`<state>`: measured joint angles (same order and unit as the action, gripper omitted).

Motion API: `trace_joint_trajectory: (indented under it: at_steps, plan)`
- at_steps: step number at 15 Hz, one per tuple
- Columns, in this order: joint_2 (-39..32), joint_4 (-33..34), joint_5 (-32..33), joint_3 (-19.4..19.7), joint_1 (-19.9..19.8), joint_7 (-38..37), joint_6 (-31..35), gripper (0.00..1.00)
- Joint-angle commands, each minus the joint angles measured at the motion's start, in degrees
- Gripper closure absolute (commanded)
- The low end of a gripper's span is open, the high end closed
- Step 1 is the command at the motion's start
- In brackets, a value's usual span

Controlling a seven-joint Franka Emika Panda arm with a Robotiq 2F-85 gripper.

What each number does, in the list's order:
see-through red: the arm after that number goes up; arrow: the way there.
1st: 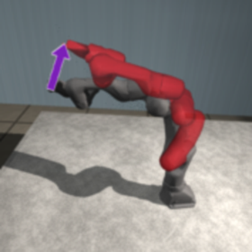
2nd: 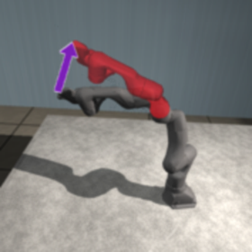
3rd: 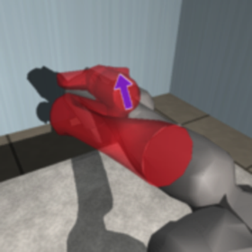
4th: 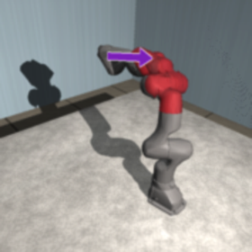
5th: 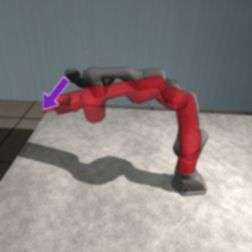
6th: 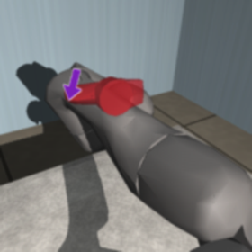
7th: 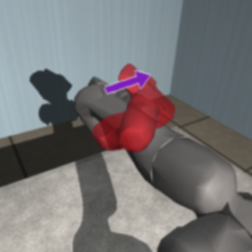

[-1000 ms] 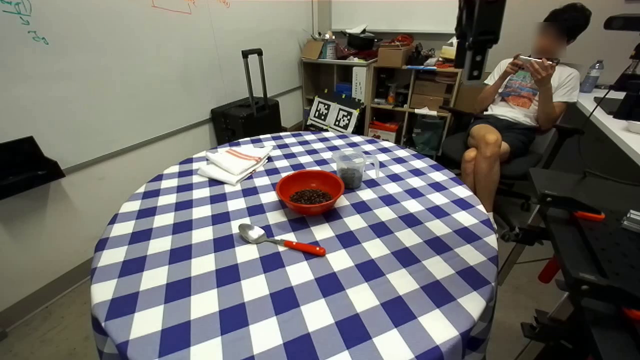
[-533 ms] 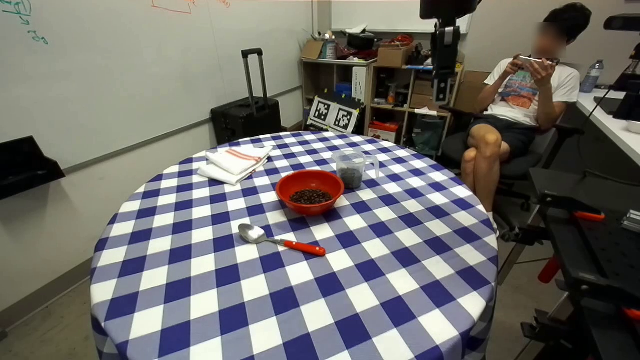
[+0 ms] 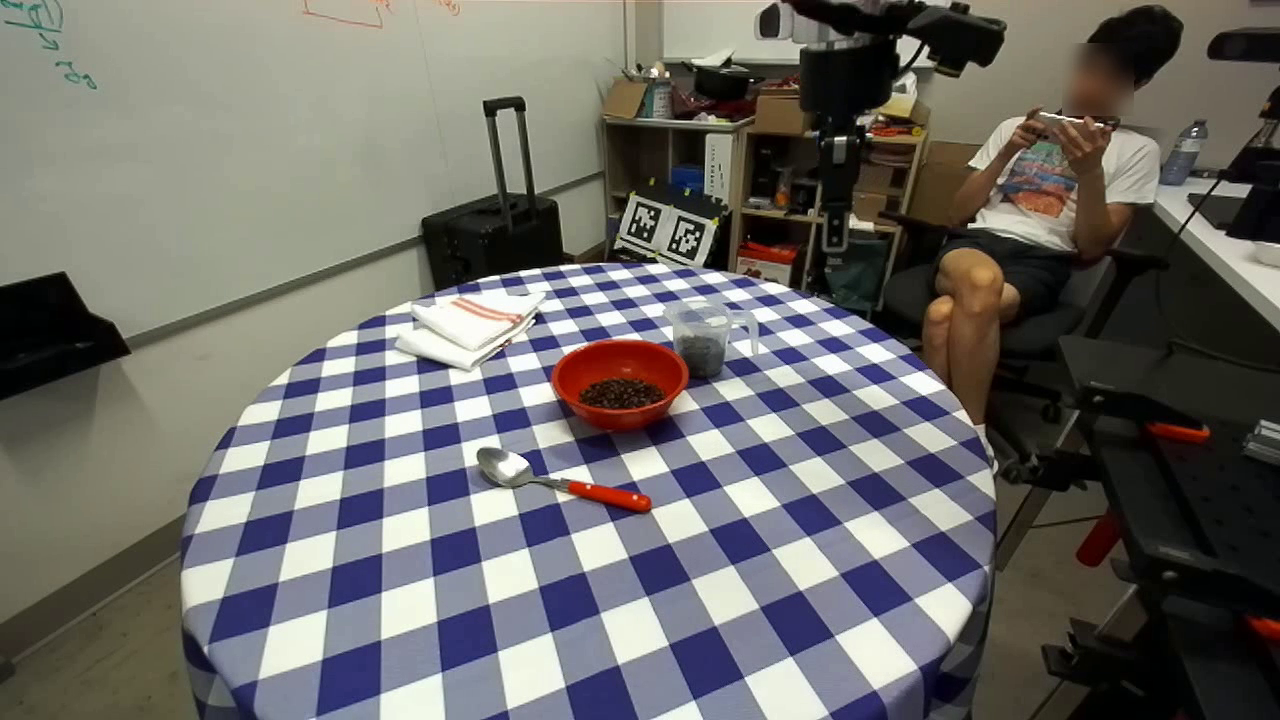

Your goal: Pour the contents of the cup into the bowl

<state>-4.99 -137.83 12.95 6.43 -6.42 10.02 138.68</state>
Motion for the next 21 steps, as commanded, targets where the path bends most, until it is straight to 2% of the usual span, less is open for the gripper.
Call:
trace_joint_trajectory:
  at_steps: [1, 10, 21]
  plan:
    - [-8.4, 7.1, 0.6, 0.2, -0.3, 1.4, 1.2, 0.00]
    - [-21.7, 19.2, -0.1, 0.0, -2.6, 4.8, 1.2, 0.00]
    - [-29.8, 25.7, 0.6, 0.3, -5.1, 8.7, 1.2, 0.00]
